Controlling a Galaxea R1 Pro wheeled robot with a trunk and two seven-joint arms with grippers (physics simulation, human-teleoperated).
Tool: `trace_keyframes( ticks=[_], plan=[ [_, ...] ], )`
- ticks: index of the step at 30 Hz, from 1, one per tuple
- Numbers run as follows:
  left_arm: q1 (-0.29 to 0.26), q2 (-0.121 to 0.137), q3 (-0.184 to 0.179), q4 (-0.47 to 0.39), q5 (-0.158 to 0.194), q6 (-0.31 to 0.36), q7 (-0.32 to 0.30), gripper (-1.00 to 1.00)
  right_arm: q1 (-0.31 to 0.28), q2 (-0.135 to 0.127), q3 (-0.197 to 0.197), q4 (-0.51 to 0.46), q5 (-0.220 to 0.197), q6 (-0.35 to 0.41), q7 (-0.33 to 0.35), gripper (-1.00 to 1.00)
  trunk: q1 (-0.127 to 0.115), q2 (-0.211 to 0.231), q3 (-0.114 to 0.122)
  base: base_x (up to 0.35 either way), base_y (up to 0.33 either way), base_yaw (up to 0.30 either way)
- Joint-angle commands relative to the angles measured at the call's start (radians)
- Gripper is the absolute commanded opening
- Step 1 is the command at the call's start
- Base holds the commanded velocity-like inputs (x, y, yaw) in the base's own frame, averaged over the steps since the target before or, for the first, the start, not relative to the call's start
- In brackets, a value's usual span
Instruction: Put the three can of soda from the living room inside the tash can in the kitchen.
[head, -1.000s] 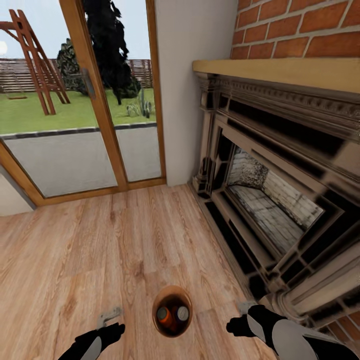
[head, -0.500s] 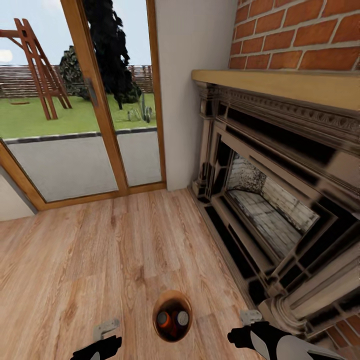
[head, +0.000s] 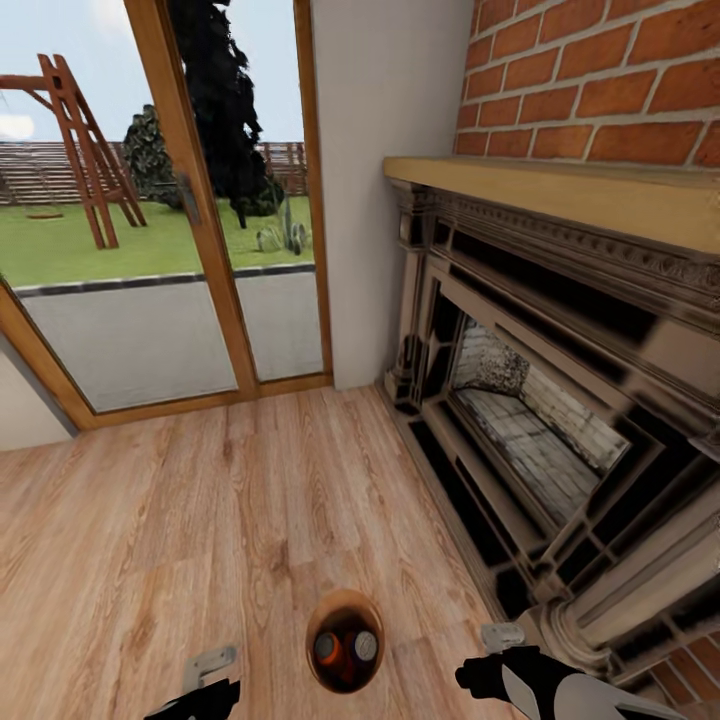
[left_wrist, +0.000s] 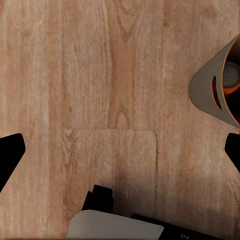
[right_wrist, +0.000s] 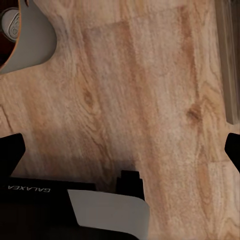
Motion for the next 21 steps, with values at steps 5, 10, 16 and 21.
trace_keyframes(
  ticks=[5,10,16,21],
  plan=[
    [0.0,0.0,-0.003,0.011,0.0,-0.003,0.001,1.0,0.001,0.001,0.0,0.0,0.0,-0.001,0.0,1.0,-0.019,0.035,0.024,0.0,0.0,0.0],
    [0.0,0.0,-0.004,0.014,0.0,-0.004,0.002,1.0,0.001,0.001,0.0,0.0,0.0,-0.009,0.0,1.0,-0.038,0.07,0.048,0.0,0.0,0.0],
    [0.001,-0.001,-0.005,0.025,-0.001,-0.015,0.001,1.0,0.015,0.002,0.001,0.0,0.0,-0.041,0.0,1.0,-0.061,0.112,0.076,0.0,0.0,0.0],
    [0.001,-0.003,-0.033,0.089,-0.001,-0.084,0.0,1.0,0.036,-0.001,0.001,-0.001,0.0,-0.046,0.0,1.0,-0.081,0.147,0.1,0.0,0.0,0.0]
  ],
)
